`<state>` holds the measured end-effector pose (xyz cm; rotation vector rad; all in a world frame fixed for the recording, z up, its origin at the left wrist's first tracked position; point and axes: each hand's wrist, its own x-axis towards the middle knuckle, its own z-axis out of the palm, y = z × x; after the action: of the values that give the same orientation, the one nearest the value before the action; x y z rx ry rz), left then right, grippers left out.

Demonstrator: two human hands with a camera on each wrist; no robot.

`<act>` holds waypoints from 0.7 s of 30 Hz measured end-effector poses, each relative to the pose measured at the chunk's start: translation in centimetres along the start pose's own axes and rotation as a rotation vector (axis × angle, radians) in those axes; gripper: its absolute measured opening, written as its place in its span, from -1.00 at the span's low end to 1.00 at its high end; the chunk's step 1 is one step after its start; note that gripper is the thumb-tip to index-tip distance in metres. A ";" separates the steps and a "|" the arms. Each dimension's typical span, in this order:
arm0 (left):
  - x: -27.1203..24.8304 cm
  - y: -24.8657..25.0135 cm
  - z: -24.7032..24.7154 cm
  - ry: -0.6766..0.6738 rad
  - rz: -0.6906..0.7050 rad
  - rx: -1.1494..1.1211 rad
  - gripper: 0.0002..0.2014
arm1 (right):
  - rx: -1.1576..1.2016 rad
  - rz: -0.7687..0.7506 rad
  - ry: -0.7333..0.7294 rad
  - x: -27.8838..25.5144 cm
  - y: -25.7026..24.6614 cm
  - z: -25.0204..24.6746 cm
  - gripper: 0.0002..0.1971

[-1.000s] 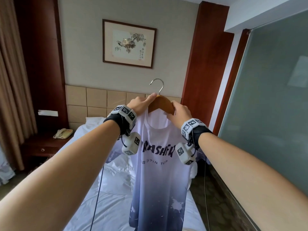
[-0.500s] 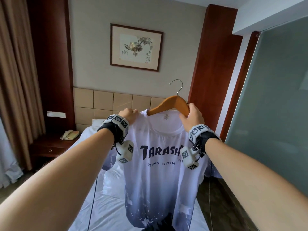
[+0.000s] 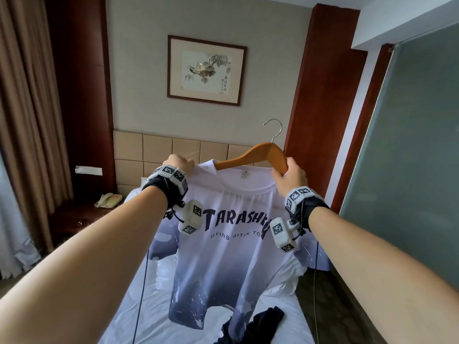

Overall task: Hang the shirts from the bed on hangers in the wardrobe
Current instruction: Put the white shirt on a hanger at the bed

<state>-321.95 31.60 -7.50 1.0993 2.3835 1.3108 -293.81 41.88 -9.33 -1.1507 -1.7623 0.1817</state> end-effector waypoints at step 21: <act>-4.0 7.6 4.0 -0.097 0.497 0.277 -0.49 | -0.133 -0.197 -0.131 -0.8 -3.4 -0.3 -0.72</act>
<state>-313.27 33.90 -4.44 1.8825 2.3541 1.0289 -295.64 39.30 -7.72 -1.0705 -2.0164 0.0217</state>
